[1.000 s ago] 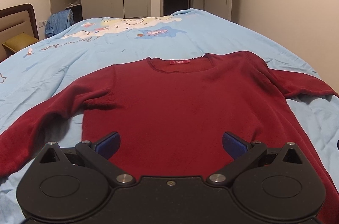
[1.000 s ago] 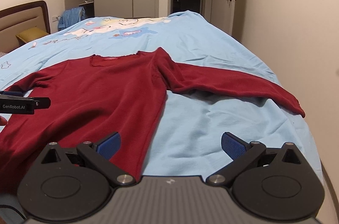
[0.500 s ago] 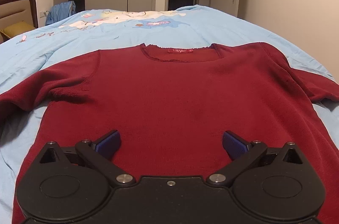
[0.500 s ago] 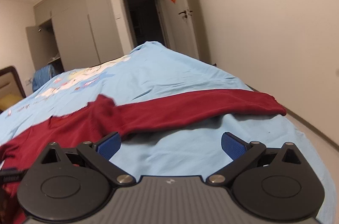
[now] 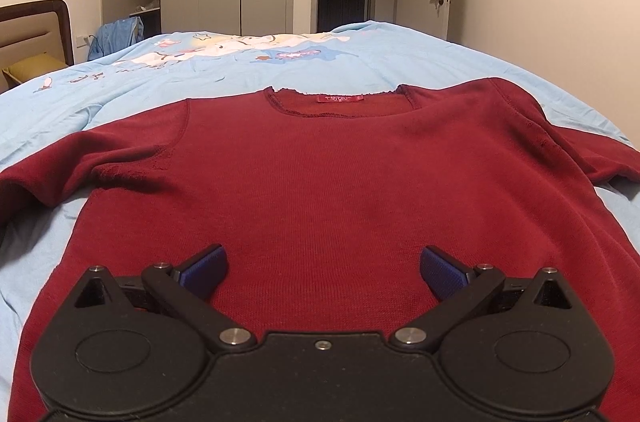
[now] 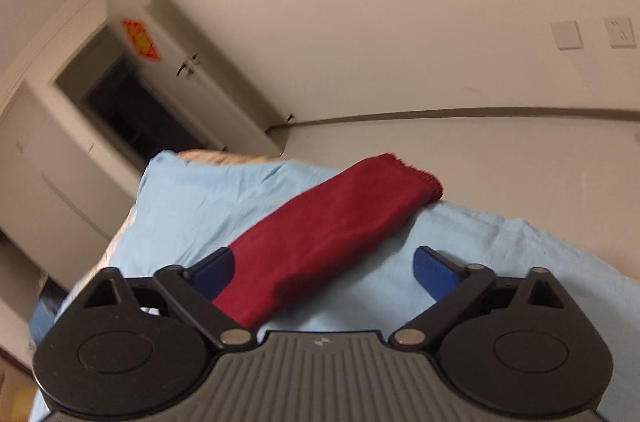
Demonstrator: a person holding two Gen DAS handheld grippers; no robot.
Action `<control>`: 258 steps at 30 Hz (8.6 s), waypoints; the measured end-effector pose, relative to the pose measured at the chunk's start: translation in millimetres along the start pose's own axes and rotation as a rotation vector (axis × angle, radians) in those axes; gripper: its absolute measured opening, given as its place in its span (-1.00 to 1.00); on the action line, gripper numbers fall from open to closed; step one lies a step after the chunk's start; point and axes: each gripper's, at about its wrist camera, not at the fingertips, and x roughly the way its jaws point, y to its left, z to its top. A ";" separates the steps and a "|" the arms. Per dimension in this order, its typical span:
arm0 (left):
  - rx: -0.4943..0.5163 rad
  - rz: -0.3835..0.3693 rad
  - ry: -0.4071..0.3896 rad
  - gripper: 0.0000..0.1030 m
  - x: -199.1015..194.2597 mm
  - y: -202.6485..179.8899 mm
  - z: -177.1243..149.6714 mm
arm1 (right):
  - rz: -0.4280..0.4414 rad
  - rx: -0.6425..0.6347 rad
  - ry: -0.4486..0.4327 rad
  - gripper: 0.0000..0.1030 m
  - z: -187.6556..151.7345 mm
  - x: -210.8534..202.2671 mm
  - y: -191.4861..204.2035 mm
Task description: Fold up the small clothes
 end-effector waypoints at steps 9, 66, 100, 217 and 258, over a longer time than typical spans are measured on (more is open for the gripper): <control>0.005 0.003 -0.003 0.99 -0.7 -1.4 -1.5 | -0.083 0.060 -0.006 -0.68 14.3 40.4 -13.1; -0.230 0.030 -0.148 0.99 -100.1 120.5 74.4 | 0.704 -1.051 0.000 -0.88 -217.9 -117.8 340.5; -0.262 0.020 0.064 0.99 2.2 99.4 29.7 | 0.602 -1.217 0.211 0.99 -236.5 -134.9 189.7; -0.243 0.014 0.235 0.06 -164.7 128.3 -69.9 | 0.500 -0.845 0.382 -0.66 -215.5 -233.8 46.1; -0.359 -0.083 0.210 0.14 -197.8 149.3 -68.7 | 0.388 -0.929 0.281 0.21 -176.5 -266.2 26.4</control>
